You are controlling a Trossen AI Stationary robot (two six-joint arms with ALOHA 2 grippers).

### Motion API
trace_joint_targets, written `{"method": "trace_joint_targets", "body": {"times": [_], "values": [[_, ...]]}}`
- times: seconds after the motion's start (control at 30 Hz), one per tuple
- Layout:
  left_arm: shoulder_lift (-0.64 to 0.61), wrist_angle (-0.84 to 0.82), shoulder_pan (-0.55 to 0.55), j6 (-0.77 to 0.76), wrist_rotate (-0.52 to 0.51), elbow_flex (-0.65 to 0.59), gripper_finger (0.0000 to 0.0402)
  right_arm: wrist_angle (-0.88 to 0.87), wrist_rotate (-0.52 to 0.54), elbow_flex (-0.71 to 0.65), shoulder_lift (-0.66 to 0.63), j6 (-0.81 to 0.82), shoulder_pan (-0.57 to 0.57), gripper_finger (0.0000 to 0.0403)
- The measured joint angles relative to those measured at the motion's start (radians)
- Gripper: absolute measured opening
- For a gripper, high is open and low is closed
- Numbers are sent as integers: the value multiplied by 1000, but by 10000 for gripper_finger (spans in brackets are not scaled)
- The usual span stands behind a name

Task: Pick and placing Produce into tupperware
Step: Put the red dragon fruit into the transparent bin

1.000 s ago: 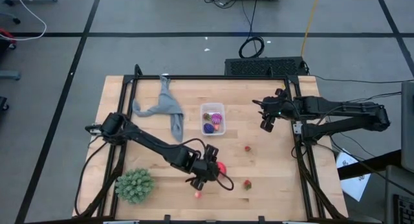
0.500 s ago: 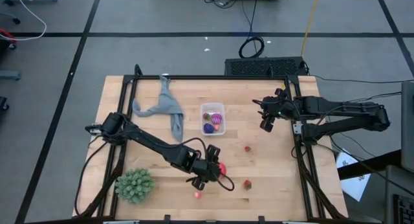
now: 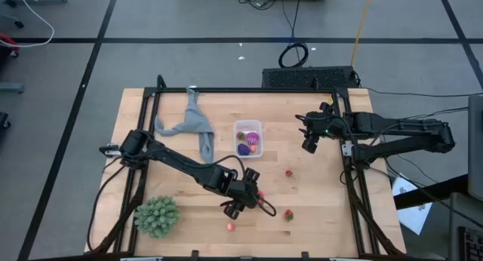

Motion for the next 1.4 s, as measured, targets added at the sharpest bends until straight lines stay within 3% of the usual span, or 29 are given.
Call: {"method": "trace_joint_targets", "body": {"times": [0.57,1.07,1.4], "values": [[53,59,23,84,-5,0,230,10,0,0,0,-1,0,155],[53,55,55,53,35,0,232,11,0,0,0,-1,0,155],[53,67,59,37,59,0,289,11,0,0,0,-12,0,155]]}}
